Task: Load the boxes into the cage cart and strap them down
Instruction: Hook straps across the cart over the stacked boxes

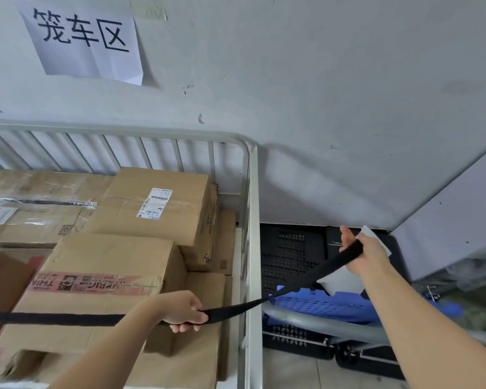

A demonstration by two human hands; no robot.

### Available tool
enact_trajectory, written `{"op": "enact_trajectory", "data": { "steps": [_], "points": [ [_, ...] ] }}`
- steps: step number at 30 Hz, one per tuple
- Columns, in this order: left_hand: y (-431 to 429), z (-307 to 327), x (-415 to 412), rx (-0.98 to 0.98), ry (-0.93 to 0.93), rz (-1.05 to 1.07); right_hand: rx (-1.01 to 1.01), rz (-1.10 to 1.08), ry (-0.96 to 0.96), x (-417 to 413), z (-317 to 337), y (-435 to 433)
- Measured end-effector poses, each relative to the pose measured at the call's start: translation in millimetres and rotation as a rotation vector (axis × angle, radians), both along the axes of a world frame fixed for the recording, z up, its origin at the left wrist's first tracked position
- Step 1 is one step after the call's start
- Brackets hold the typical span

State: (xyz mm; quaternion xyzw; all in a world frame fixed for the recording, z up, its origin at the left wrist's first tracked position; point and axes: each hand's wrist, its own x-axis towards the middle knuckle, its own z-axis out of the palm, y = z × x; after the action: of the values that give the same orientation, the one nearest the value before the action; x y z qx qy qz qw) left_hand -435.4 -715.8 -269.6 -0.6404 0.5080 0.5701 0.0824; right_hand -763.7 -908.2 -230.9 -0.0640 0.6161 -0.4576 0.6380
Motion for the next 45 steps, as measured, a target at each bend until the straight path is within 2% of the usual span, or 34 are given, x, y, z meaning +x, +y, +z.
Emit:
{"op": "enact_trajectory", "data": {
  "steps": [3, 5, 7, 10, 14, 16, 20, 26, 28, 30, 32, 33, 37, 40, 45],
  "points": [
    [2.0, -4.7, 4.8, 0.028, 0.020, 0.005, 0.017, 0.099, 0.220, -6.4, -0.6, -5.0],
    [-0.6, -6.3, 4.9, 0.030, 0.028, -0.009, 0.029, 0.249, 0.317, -3.9, 0.3, -0.9],
    [-4.1, -6.5, 3.8, 0.023, 0.058, 0.008, 0.041, 0.375, 0.324, -1.5, -1.6, 4.1],
    [-10.6, -3.5, -0.4, 0.000, 0.127, 0.050, 0.037, 0.443, 0.289, -4.6, -11.1, 8.1],
    [-16.6, 2.7, 1.2, 0.004, 0.212, 0.117, 0.064, 0.527, 0.430, -11.8, -21.5, 8.6],
    [-17.7, 4.8, 7.5, -0.004, 0.281, 0.205, 0.096, 0.579, 0.567, -17.3, -29.1, 5.8],
    [-20.3, 7.8, 13.6, -0.013, 0.389, 0.362, 0.068, 0.872, 0.948, -33.2, -42.5, 4.8],
    [-22.8, 5.8, 10.8, -0.003, 0.353, 0.346, 0.105, 1.071, 1.321, -47.5, -28.6, 15.0],
    [-22.7, 4.3, 10.9, 0.004, 0.353, 0.355, 0.051, 1.118, 1.489, -51.4, -32.4, 15.2],
    [-22.5, 3.4, 10.5, 0.010, 0.345, 0.355, -0.001, 1.156, 1.576, -50.5, -35.3, 14.8],
    [-21.4, 3.2, 9.5, 0.024, 0.332, 0.344, 0.037, 1.197, 1.546, -50.0, -39.8, 14.0],
    [-20.6, 3.2, 8.8, 0.033, 0.326, 0.337, 0.089, 1.194, 1.465, -50.5, -42.6, 13.4],
    [-17.3, -0.7, 7.0, 0.072, 0.306, 0.309, 0.152, 1.051, 0.903, -41.0, -37.7, 19.6],
    [-15.9, -5.1, 5.0, 0.092, 0.299, 0.288, 0.070, 1.134, 0.605, -24.7, -30.6, 27.7],
    [-11.1, -9.8, 3.9, 0.093, 0.274, 0.247, 0.031, 1.168, 0.388, -5.9, -35.3, 29.3]
  ]
}}
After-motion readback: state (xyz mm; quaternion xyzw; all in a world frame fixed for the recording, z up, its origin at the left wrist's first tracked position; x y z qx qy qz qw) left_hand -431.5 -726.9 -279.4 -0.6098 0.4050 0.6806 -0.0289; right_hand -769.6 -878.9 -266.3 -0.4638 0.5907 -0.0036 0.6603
